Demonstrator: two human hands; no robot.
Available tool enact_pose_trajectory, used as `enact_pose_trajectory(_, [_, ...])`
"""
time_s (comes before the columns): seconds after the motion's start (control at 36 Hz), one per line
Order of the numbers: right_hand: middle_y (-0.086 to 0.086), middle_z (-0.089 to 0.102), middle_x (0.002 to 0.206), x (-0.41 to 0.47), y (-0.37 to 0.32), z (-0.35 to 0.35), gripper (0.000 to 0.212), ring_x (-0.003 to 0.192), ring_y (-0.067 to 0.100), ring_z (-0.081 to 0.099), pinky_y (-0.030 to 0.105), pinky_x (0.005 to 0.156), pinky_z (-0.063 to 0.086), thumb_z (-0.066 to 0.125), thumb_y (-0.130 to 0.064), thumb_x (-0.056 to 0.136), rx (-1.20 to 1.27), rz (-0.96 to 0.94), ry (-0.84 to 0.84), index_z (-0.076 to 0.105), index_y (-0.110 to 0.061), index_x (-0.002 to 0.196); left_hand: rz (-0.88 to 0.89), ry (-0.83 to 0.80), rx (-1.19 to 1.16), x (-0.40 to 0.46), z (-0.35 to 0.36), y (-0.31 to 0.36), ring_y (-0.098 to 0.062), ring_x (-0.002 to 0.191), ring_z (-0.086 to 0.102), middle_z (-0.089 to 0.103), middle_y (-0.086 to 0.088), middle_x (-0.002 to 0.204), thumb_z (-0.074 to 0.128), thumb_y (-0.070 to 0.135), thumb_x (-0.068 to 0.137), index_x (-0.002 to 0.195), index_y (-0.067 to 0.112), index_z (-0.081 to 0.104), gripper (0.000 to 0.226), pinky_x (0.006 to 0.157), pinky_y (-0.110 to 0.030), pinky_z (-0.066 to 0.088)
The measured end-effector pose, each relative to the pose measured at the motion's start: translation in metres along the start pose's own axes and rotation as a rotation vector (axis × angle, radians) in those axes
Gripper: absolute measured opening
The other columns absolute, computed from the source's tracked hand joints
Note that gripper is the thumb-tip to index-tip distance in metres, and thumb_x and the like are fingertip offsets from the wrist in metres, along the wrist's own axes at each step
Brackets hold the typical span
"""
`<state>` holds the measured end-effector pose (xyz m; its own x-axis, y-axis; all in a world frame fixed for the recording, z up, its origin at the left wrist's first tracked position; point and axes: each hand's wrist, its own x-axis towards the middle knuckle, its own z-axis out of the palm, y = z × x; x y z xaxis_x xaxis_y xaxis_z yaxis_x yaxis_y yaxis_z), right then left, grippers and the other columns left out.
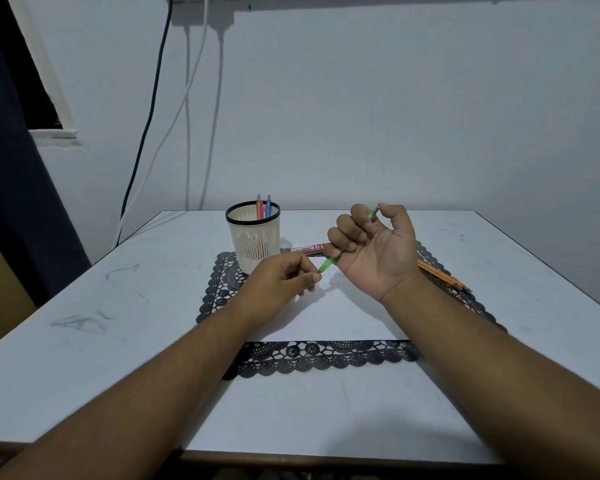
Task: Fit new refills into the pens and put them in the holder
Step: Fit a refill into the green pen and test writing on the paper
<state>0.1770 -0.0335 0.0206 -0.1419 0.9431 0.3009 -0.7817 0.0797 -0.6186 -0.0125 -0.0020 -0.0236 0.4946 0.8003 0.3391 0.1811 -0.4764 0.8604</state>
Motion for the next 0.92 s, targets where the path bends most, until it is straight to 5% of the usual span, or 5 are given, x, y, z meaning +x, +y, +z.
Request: enact_pose_trajectory(0.92, [0.000, 0.017, 0.064, 0.0010, -0.0024, -0.0039, 0.034, 0.061, 0.018, 0.015, 0.036, 0.063, 0.014, 0.043, -0.040, 0.085, -0.043, 0.044, -0.083, 0.024, -0.019, 0.066, 0.012, -0.015, -0.014, -0.0003, 0.0012, -0.0022, -0.018, 0.070, 0.057, 0.070, -0.005, 0.076, 0.072, 0.012, 0.094, 0.083, 0.015, 0.070, 0.011, 0.071, -0.039, 0.045])
